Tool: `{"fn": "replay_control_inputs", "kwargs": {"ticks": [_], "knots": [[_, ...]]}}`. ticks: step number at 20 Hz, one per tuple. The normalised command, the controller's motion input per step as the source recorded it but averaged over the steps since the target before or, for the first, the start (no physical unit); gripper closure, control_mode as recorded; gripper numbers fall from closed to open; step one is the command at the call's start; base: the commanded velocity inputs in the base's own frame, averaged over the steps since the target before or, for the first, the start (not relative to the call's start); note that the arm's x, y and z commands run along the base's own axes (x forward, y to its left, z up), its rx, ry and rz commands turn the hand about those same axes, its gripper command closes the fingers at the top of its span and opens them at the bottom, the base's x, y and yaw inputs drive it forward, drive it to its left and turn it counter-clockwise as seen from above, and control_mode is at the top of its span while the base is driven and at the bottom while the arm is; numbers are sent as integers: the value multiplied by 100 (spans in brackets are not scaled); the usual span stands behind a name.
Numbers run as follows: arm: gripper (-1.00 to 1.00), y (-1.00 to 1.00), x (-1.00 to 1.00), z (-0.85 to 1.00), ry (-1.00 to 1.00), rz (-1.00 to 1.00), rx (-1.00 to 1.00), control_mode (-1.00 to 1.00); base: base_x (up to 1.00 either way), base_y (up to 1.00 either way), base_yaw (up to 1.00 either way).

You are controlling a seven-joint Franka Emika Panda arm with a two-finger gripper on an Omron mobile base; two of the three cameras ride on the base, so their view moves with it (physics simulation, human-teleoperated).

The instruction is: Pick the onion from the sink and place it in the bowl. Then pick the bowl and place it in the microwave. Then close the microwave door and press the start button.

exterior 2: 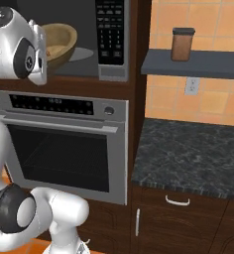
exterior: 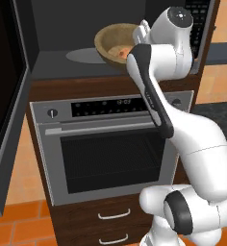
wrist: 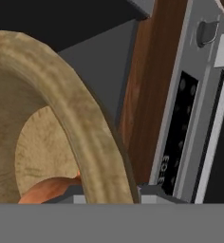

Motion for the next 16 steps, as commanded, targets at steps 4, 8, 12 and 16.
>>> {"fn": "replay_control_inputs", "kwargs": {"ticks": [4, 8, 12, 16], "knots": [[100, 11, 57, 14, 6, 0, -2, -100, 0, 0, 0], [100, 19, 49, 6, 8, 0, -3, -100, 0, 0, 0], [100, 16, 61, 0, 4, 1, 0, -100, 0, 0, 0], [100, 10, 53, 0, 0, 2, 0, -100, 0, 0, 0]]}}
